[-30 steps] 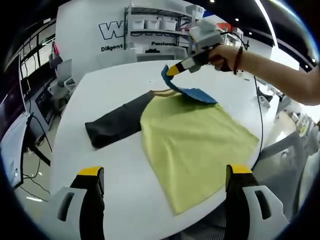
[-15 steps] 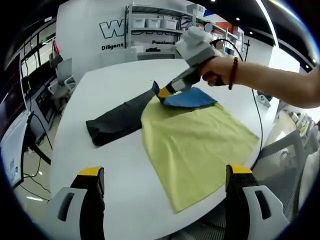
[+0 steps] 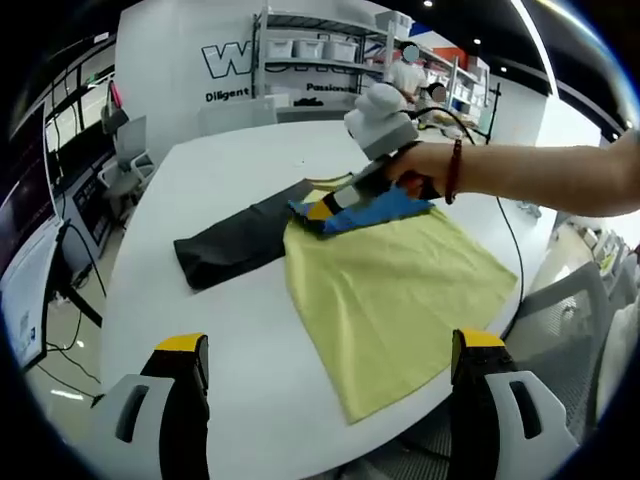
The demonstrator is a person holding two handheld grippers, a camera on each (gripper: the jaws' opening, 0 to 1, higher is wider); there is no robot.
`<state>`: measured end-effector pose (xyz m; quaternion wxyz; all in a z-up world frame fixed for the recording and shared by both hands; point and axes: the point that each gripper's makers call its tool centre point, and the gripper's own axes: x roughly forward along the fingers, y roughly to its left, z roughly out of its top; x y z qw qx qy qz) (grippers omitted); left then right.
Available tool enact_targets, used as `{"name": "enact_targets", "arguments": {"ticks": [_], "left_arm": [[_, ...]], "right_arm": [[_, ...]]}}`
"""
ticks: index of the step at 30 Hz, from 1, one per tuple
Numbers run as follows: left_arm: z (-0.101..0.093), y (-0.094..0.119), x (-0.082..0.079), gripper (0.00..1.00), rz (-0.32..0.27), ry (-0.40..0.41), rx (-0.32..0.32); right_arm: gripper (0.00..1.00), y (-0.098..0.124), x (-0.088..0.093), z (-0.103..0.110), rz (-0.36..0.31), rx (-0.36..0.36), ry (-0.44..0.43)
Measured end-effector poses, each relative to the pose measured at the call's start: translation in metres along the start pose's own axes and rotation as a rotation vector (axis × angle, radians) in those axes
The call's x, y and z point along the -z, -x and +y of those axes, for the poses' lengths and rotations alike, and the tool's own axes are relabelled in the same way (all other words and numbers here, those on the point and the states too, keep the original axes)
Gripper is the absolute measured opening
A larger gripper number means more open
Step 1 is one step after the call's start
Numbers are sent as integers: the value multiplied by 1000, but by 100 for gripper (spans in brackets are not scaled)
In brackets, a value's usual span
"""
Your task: Fold the garment on the visible template until the final outline fits inside the template.
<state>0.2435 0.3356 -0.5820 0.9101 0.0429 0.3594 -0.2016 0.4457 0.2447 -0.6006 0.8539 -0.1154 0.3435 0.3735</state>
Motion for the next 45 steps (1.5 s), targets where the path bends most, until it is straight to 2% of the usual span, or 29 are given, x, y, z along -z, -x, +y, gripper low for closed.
{"name": "enact_targets", "arguments": {"ticks": [2, 3, 4, 5, 6, 7, 9, 12, 13, 14, 19, 25, 33, 36, 45], "left_arm": [[1, 0, 0, 99, 5, -6, -2], [0, 2, -2, 99, -11, -1, 3], [1, 2, 2, 99, 3, -5, -3], [1, 4, 1, 99, -8, 2, -3], [2, 4, 1, 99, -11, 3, -6], [1, 4, 3, 99, -5, 3, -6], [3, 4, 4, 99, -3, 7, -8], [6, 4, 3, 99, -7, 10, -14], [7, 3, 3, 99, -8, 6, -18], [7, 2, -1, 99, -17, 0, -27], [6, -2, -6, 99, -24, -4, -32], [4, -4, -11, 99, -35, -7, -26], [4, -2, -13, 99, -39, -24, -22], [4, -2, -13, 99, -40, -20, -23], [-1, -3, -14, 99, -34, -30, -2]], "right_arm": [[0, -9, 9, 7, 29, -6, 23], [0, -21, 22, 8, 53, -16, -6], [0, -29, 29, 14, 58, -35, -30], [1, -35, 33, 17, 49, -51, -86], [1, -36, 28, 22, 16, -81, -118], [2, -36, 29, 32, 25, -134, -134], [8, -34, 32, 34, 27, -137, -93], [17, -17, 31, 14, -12, -91, -120], [19, -10, 32, 2, -18, -69, -127], [22, 6, 36, -23, -31, -17, -141], [41, 22, 45, -44, -27, 32, -119], [56, 36, 62, -69, -11, 85, -136], [57, 60, 89, -110, -12, 162, -193], [57, 66, 100, -124, 12, 192, -209], [57, 78, 116, -144, 31, 229, -263]]}}
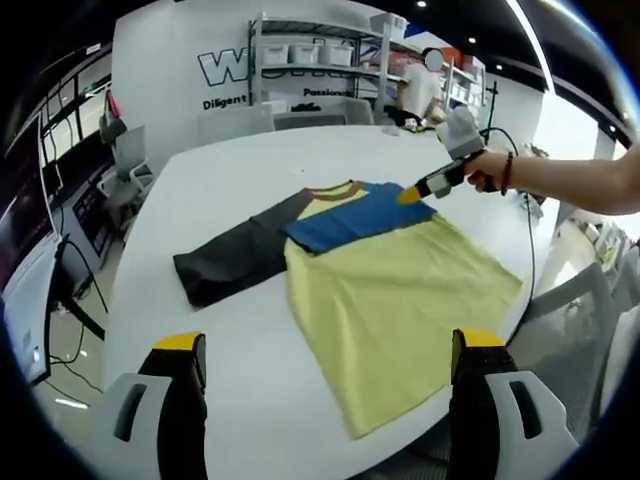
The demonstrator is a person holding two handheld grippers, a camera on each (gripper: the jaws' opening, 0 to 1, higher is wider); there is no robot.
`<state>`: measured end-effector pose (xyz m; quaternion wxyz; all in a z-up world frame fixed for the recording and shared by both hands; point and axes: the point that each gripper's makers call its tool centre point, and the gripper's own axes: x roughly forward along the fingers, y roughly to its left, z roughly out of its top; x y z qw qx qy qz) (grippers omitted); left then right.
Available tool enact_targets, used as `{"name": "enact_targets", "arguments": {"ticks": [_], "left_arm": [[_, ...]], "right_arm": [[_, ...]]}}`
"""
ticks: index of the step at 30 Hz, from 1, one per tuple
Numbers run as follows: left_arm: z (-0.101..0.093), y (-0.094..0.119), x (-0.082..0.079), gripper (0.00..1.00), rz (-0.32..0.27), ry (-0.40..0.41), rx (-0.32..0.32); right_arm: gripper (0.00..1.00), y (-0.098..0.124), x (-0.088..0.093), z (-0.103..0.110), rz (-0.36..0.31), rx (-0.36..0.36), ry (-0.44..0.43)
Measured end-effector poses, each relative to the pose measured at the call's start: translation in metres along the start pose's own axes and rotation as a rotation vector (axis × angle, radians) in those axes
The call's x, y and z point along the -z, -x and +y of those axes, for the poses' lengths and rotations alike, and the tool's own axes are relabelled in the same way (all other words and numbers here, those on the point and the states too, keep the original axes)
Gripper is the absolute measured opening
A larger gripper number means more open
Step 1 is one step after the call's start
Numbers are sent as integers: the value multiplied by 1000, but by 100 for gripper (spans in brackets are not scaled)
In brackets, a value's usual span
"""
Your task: Fold the garment on the visible template until the final outline fits inside the template.
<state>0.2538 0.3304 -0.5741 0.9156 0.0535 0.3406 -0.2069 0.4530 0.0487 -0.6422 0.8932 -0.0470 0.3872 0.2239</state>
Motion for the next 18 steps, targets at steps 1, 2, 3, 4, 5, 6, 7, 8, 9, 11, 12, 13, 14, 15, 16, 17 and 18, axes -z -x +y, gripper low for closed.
{"name": "enact_targets", "arguments": {"ticks": [1, 2, 3, 4, 5, 6, 7, 8, 9, 11, 12, 13, 14, 15, 16, 17, 18], "left_arm": [[-1, 0, 0, 99, 0, 1, 2], [-1, 0, -1, 99, -5, 5, 3], [-2, 0, -1, 99, -8, 8, 7], [-2, -1, 0, 99, -1, 12, 11], [-2, -1, 2, 99, 5, 15, 9], [-2, -1, 2, 99, 6, 15, 8], [-2, -1, 3, 99, 6, 14, 7], [-1, -1, 4, 99, 10, 18, 7], [-1, -1, 4, 99, 10, 19, 5], [-1, 0, 4, 99, 6, 20, 6], [-1, 0, 4, 99, 7, 22, 7], [-1, 0, 4, 99, 7, 23, 7], [-1, 0, 4, 99, 8, 22, 6], [0, 0, 5, 99, 10, 21, 4], [0, 0, 5, 99, 9, 20, 3], [0, 1, 3, 99, 2, 23, 6], [0, 2, 1, 99, -11, 32, 7]], "right_arm": [[57, -1, 3, -5, 7, 7, -3], [57, 0, 8, -10, 27, 19, -17], [56, 0, 11, -14, 35, 30, -24], [56, 0, 12, -16, 37, 34, -24], [54, 0, 17, -20, 45, 42, -32], [53, 0, 22, -24, 57, 47, -57], [52, 1, 25, -27, 63, 52, -75], [50, 1, 28, -31, 60, 59, -96], [48, 2, 29, -33, 59, 63, -110], [39, 3, 36, -39, 73, 82, -148], [35, 4, 40, -48, 81, 120, -181], [30, 3, 41, -53, 82, 123, -174], [26, 3, 44, -58, 85, 140, -184], [24, 3, 47, -60, 93, 141, -190], [24, 3, 48, -61, 92, 142, -196], [24, 3, 49, -62, 91, 138, -215], [23, 3, 51, -61, 94, 132, -237]]}}
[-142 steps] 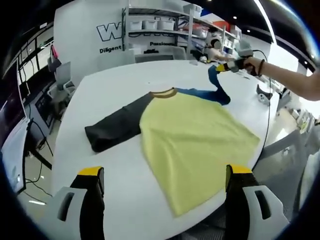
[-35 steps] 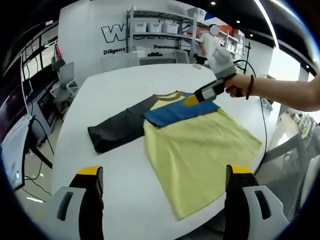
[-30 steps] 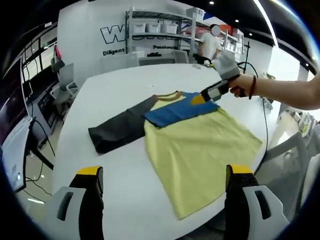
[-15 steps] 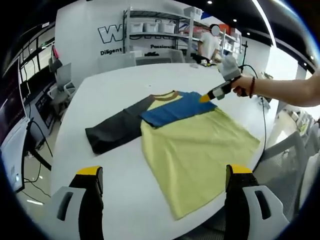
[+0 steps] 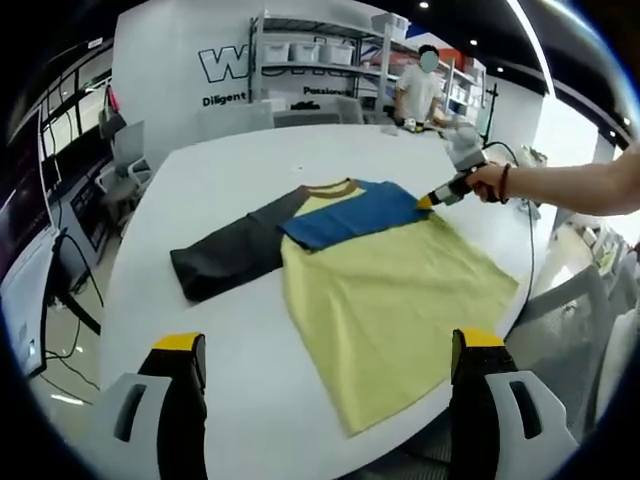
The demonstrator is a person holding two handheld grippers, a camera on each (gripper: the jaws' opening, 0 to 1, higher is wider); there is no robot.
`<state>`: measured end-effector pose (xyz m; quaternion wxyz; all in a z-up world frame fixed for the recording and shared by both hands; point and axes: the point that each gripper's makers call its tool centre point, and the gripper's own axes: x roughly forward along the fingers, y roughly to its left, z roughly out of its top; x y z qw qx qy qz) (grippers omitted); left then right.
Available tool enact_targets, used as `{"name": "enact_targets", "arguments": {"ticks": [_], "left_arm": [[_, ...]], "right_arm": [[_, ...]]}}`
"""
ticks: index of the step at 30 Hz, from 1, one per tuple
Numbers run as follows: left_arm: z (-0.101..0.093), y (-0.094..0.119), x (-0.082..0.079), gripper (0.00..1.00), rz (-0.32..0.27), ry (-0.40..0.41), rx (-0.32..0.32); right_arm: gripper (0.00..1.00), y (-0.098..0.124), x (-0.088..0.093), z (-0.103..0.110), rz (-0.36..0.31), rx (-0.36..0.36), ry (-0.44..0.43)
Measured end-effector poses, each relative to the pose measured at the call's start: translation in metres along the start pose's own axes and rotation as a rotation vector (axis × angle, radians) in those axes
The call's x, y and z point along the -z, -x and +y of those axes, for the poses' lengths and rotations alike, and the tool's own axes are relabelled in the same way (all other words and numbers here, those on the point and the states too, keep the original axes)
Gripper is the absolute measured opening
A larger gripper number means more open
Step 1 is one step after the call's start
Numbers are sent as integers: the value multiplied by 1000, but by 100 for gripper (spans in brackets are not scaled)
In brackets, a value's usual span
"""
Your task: Fold the garment on the visible template until the final outline fits inside the template.
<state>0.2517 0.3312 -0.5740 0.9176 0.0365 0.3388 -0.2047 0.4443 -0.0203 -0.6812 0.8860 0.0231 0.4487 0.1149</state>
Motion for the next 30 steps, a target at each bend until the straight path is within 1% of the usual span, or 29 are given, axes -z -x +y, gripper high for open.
{"name": "enact_targets", "arguments": {"ticks": [1, 3, 7, 10, 13, 17, 21, 22, 25, 30], "left_arm": [[1, 0, 0, 99, 2, 3, -1], [2, 0, 2, 99, 9, 3, -6], [1, -1, 2, 99, 14, -3, -7], [-1, -1, 2, 99, 13, -4, -3], [-1, 0, 3, 99, 15, -4, -4], [2, 1, 6, 99, 28, -4, -12], [2, 2, 6, 99, 27, -2, -12], [2, 2, 6, 99, 26, -3, -12], [4, 2, 6, 99, 28, -5, -14], [5, 1, 7, 99, 32, -3, -17]], "right_arm": [[22, 0, -4, -1, -26, 2, 1], [17, 1, 0, 2, -9, -9, -6], [0, 4, 5, 10, 0, -26, 14], [0, 6, 5, 11, -5, -23, 31], [0, 9, 4, 5, -4, -5, 67], [0, 11, 4, 3, -1, -12, 74], [0, 12, 5, -4, 10, 14, 137], [0, 12, 4, -5, 10, 15, 141], [0, 13, 3, -13, 20, 29, 168], [0, 16, 2, -32, 41, 84, 220]]}}
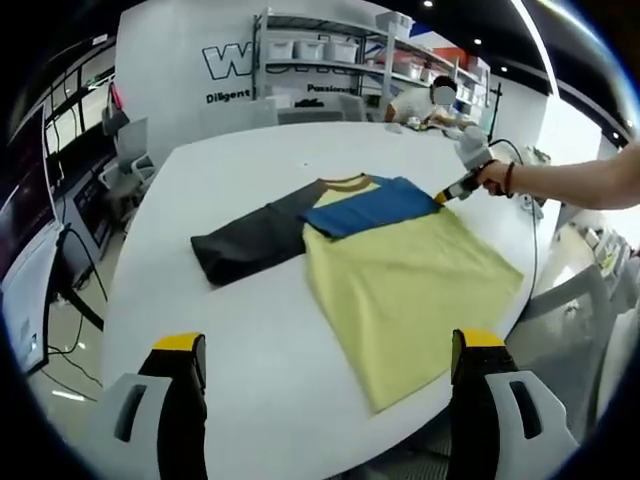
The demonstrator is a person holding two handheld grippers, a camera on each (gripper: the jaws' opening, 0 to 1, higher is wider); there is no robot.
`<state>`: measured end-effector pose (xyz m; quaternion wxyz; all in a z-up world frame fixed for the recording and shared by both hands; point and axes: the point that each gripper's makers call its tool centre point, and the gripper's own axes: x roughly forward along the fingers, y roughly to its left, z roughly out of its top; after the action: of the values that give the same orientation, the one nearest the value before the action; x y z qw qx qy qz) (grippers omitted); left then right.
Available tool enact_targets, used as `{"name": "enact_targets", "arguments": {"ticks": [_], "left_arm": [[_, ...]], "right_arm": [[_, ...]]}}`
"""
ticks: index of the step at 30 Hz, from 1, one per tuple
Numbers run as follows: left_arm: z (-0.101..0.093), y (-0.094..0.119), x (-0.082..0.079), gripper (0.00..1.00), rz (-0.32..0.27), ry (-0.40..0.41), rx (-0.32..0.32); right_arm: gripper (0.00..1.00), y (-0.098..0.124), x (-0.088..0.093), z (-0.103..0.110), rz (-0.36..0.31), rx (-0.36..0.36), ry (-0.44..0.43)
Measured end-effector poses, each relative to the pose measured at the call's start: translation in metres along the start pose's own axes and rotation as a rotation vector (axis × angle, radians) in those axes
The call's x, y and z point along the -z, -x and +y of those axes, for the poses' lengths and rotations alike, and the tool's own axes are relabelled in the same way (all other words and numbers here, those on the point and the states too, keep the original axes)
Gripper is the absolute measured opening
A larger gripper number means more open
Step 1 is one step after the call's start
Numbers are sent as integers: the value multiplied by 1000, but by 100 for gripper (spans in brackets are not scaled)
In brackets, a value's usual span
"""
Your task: Fold the garment on the visible template until the final outline fits inside the template.
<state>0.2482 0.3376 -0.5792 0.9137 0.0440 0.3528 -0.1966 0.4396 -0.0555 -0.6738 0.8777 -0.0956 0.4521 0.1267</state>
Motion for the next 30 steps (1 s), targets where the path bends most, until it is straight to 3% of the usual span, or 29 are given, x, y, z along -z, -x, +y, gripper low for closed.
{"name": "enact_targets", "arguments": {"ticks": [15, 23, 27, 30], "left_arm": [[0, -6, -1, 99, 19, -8, -1], [-3, -7, -5, 99, 12, -16, 6], [-5, -6, -7, 99, 3, -8, 13], [-6, -6, -7, 99, 2, -15, 15]], "right_arm": [[0, -7, 1, -37, 21, 44, 36], [0, -5, 0, -41, 12, 26, -10], [20, 4, -11, -43, -45, 27, -40], [24, 7, -16, -40, -61, 13, -49]]}}
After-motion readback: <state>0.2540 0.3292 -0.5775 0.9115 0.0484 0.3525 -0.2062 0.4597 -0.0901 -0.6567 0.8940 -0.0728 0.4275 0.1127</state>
